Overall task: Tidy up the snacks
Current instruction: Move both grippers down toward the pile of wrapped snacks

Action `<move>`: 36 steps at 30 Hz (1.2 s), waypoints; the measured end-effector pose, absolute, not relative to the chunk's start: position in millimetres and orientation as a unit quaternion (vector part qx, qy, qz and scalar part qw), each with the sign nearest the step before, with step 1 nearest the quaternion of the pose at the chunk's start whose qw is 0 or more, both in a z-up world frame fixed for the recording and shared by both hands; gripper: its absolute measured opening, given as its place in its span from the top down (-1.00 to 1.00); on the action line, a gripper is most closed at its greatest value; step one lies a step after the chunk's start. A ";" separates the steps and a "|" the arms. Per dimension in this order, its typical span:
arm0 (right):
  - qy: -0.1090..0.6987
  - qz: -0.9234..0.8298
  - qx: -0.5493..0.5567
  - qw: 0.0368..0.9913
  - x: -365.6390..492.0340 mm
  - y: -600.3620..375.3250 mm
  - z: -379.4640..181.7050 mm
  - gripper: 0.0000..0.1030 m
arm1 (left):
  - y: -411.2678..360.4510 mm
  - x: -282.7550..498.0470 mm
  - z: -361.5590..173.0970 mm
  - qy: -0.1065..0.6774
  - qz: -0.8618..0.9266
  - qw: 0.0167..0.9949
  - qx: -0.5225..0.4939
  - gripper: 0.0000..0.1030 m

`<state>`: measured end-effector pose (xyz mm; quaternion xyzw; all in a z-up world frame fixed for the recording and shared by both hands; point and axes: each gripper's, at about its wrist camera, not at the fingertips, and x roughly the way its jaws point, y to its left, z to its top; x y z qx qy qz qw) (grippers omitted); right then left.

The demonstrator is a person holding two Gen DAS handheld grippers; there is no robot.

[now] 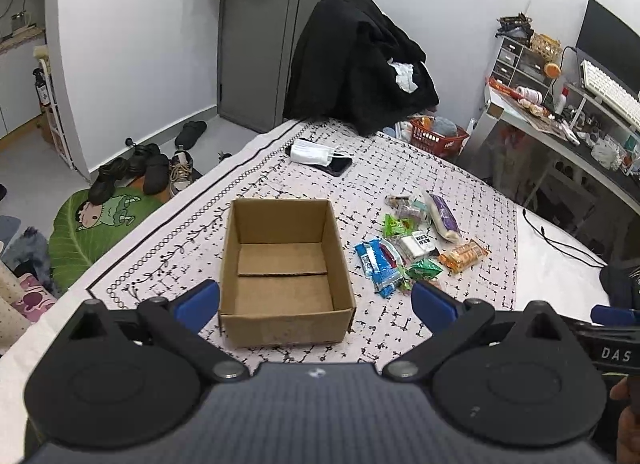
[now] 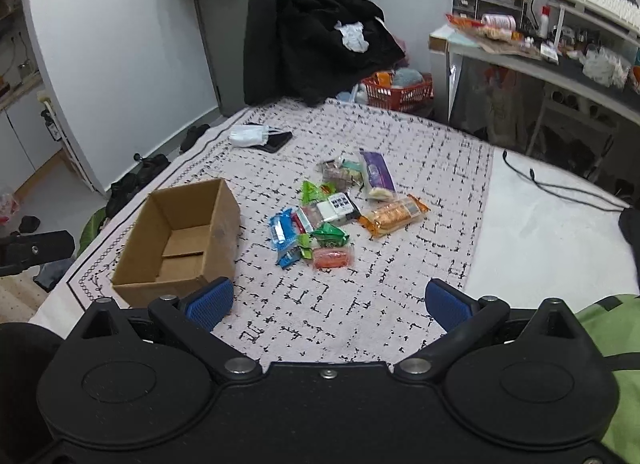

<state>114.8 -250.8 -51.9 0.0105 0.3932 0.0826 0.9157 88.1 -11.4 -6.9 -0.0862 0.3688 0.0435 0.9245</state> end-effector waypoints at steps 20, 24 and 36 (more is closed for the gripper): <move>0.454 0.085 0.102 0.881 195.0 -288.2 -107.7 -0.58 | -56.3 170.4 -52.3 0.409 0.022 0.908 -0.091 -0.68; 0.471 0.088 0.128 0.869 211.4 -293.2 -122.5 -0.45 | -65.1 186.1 -62.6 0.420 0.016 0.902 -0.095 -0.52; 0.504 0.093 0.176 0.840 257.9 -297.9 -164.2 -0.18 | -88.6 241.3 -99.0 0.459 -0.004 0.882 -0.106 -0.20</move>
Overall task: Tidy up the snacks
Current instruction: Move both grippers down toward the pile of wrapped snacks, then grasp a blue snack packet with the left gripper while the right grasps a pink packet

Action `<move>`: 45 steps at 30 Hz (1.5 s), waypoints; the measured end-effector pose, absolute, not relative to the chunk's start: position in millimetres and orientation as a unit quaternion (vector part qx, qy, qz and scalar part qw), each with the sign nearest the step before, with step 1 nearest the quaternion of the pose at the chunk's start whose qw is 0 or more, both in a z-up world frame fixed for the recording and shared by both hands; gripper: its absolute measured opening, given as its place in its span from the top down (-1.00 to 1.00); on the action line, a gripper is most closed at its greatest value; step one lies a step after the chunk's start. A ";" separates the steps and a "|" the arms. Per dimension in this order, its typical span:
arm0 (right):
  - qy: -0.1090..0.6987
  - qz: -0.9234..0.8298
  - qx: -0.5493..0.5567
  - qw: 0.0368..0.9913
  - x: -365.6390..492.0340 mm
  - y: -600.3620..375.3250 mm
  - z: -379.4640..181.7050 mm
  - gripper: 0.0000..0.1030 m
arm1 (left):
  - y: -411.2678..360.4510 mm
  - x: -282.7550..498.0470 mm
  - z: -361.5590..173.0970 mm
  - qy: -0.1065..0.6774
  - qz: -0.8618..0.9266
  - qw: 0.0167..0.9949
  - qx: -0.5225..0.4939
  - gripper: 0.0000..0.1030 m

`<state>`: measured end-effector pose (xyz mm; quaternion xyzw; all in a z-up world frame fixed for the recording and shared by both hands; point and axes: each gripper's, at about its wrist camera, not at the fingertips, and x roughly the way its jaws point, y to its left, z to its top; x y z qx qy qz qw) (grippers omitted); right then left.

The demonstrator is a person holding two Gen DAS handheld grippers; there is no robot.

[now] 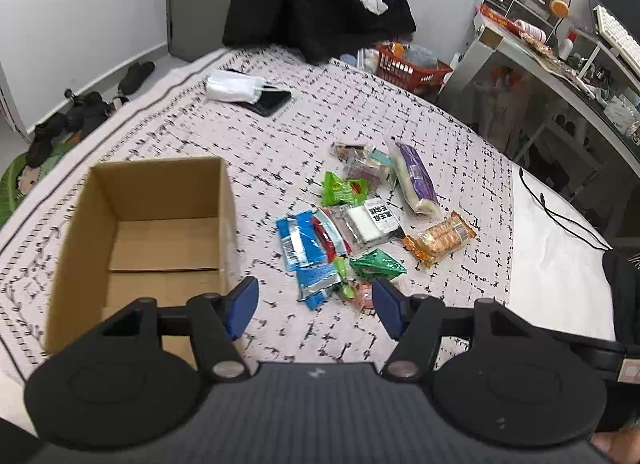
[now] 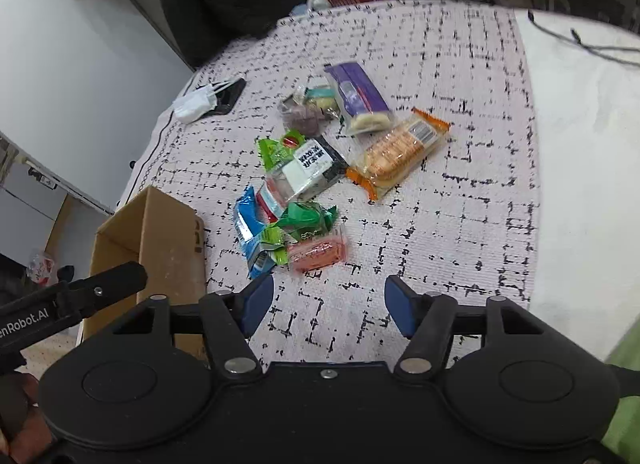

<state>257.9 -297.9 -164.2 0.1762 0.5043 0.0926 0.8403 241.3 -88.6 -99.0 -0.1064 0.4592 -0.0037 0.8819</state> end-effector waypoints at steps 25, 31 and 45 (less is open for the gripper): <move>0.540 0.110 0.200 0.810 315.7 -295.3 -229.8 0.22 | -112.4 323.2 -184.4 0.539 -0.013 0.835 -0.111 -0.02; 0.542 0.113 0.197 0.809 321.1 -291.4 -237.5 0.42 | -111.0 331.6 -201.8 0.555 -0.007 0.824 -0.114 -0.02; 0.528 0.107 0.196 0.819 314.5 -298.7 -233.0 0.92 | -111.8 347.9 -231.5 0.571 0.007 0.816 -0.091 -0.10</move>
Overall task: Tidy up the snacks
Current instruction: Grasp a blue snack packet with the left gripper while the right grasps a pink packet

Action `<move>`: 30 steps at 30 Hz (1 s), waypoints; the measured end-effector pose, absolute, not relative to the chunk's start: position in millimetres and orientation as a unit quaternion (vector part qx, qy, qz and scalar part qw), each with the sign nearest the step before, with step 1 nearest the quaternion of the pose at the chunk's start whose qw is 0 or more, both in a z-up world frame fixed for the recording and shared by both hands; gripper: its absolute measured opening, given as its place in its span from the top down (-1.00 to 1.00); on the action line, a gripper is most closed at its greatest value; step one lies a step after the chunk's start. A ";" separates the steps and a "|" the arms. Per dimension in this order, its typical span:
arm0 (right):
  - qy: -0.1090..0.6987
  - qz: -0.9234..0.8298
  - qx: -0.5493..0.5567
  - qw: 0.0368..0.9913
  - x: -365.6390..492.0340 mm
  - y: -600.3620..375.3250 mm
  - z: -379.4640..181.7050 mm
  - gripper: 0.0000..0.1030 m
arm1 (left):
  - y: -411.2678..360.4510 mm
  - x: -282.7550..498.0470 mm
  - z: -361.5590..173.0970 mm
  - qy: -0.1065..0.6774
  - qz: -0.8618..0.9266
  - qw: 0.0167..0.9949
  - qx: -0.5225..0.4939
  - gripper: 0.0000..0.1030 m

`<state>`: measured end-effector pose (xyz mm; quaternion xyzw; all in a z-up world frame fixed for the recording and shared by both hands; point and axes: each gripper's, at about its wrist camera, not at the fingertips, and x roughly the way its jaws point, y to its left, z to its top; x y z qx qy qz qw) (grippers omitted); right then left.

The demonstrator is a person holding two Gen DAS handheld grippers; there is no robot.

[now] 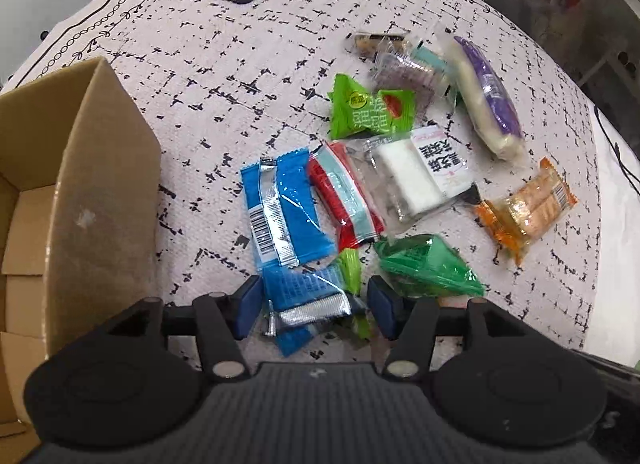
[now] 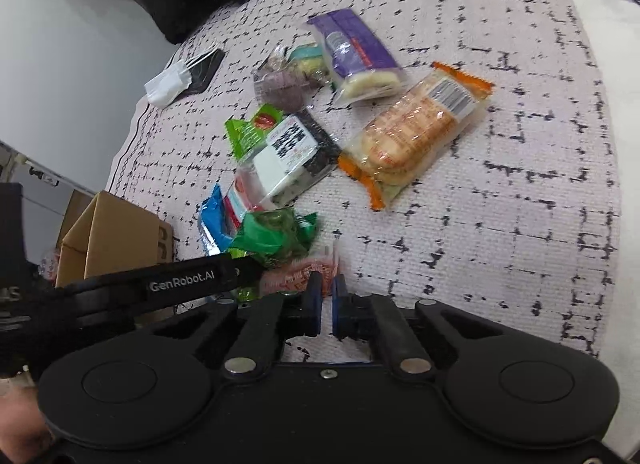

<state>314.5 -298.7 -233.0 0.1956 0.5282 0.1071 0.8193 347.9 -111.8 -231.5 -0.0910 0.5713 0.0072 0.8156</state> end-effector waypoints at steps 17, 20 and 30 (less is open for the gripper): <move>0.492 0.064 0.140 0.857 291.8 -296.5 -197.1 0.93 | -109.0 317.2 -192.9 0.547 -0.022 0.829 -0.111 0.28; 0.485 0.065 0.141 0.860 285.6 -296.0 -188.1 0.93 | -107.9 311.0 -181.2 0.539 -0.030 0.834 -0.115 0.28; 0.465 0.071 0.127 0.873 260.3 -271.5 -156.2 0.93 | -92.7 282.3 -137.1 0.507 -0.038 0.851 -0.131 0.28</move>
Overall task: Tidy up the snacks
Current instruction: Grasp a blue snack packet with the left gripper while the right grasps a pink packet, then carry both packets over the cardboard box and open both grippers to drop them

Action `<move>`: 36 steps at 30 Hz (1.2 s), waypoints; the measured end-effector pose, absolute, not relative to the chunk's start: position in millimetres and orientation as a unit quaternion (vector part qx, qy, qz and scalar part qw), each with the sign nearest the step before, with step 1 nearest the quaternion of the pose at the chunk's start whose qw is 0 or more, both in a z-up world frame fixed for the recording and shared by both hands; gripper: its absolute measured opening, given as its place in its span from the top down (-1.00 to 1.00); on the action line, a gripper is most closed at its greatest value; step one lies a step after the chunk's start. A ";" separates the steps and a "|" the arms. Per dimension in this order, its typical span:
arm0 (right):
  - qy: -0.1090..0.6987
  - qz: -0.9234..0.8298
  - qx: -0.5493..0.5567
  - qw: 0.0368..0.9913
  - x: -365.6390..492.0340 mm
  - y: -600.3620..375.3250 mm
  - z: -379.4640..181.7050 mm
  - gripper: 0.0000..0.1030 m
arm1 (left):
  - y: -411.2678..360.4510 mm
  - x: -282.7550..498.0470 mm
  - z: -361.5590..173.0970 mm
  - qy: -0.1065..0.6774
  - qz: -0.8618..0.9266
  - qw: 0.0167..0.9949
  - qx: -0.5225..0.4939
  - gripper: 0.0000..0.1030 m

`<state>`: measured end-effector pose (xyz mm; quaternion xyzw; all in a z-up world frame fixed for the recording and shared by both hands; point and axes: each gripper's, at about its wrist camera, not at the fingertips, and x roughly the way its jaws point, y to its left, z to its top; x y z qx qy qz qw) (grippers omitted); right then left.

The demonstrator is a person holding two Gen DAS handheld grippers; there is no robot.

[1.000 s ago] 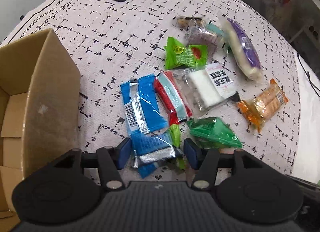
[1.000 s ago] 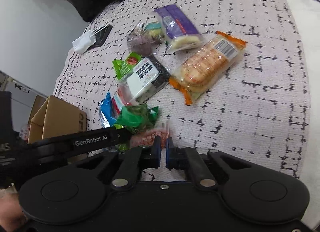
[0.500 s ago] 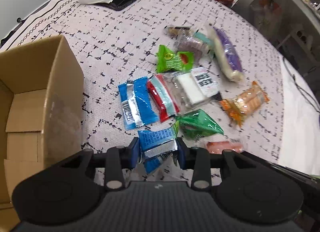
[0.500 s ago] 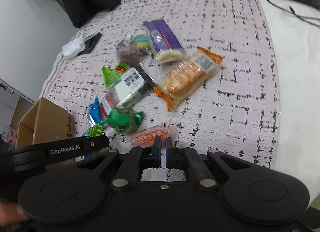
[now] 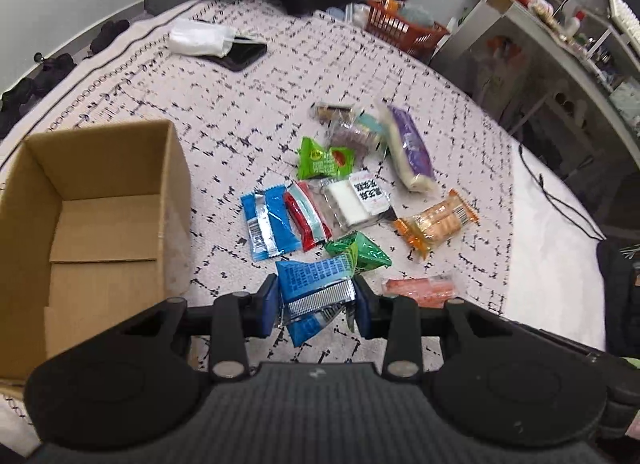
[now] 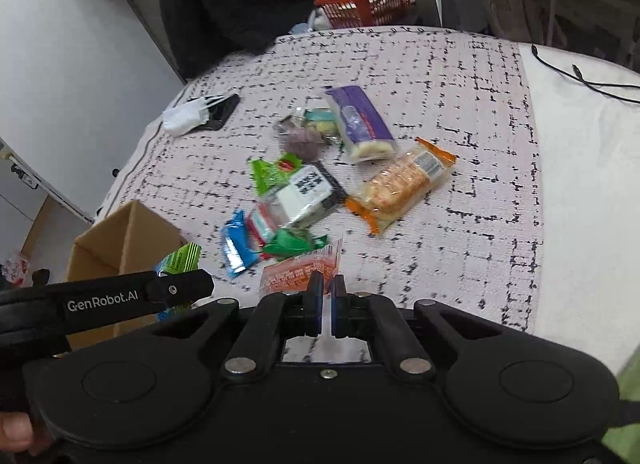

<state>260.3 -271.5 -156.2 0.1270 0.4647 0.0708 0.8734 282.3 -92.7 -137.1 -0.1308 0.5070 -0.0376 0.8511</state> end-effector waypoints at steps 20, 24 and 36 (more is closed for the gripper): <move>0.431 0.085 0.106 0.892 218.9 -200.1 -109.1 0.93 | -26.4 234.0 -93.6 0.475 -0.033 0.865 -0.157 0.28; 0.425 0.089 0.102 0.895 217.6 -183.8 -102.6 0.93 | -8.9 230.9 -90.7 0.470 -0.028 0.867 -0.164 0.28; 0.421 0.111 0.090 0.896 232.5 -129.5 -96.0 0.93 | 48.9 236.9 -96.4 0.460 0.011 0.867 -0.191 0.28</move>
